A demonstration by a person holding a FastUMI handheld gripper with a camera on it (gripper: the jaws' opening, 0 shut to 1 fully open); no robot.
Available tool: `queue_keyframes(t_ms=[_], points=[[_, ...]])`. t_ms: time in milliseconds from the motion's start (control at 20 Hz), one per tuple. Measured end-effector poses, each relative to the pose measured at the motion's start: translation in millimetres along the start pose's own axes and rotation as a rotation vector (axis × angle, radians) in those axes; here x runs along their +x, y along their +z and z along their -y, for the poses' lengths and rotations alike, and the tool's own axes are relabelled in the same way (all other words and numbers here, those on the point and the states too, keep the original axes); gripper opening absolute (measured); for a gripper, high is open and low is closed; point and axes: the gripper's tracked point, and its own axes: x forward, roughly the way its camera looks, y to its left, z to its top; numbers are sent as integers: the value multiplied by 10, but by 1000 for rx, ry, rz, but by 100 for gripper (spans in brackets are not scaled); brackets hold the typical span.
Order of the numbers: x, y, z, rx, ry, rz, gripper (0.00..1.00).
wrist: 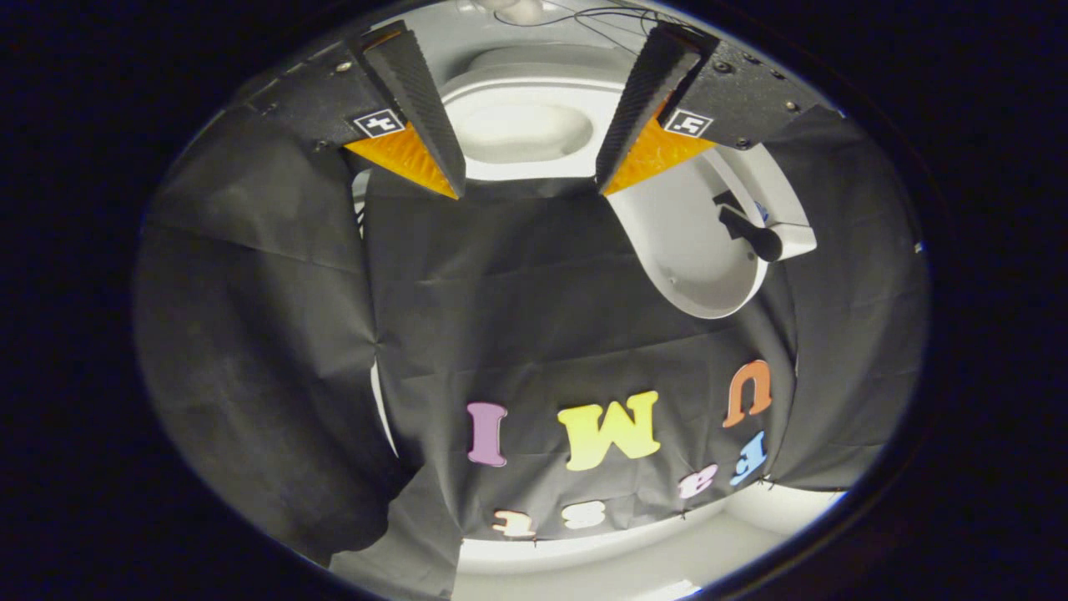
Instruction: Open the toilet lid.
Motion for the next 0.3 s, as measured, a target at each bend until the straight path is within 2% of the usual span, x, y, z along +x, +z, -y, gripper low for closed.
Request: queue_keyframes(t_ms=[300], points=[[34,-302,410,-77,-94,-4,98]])
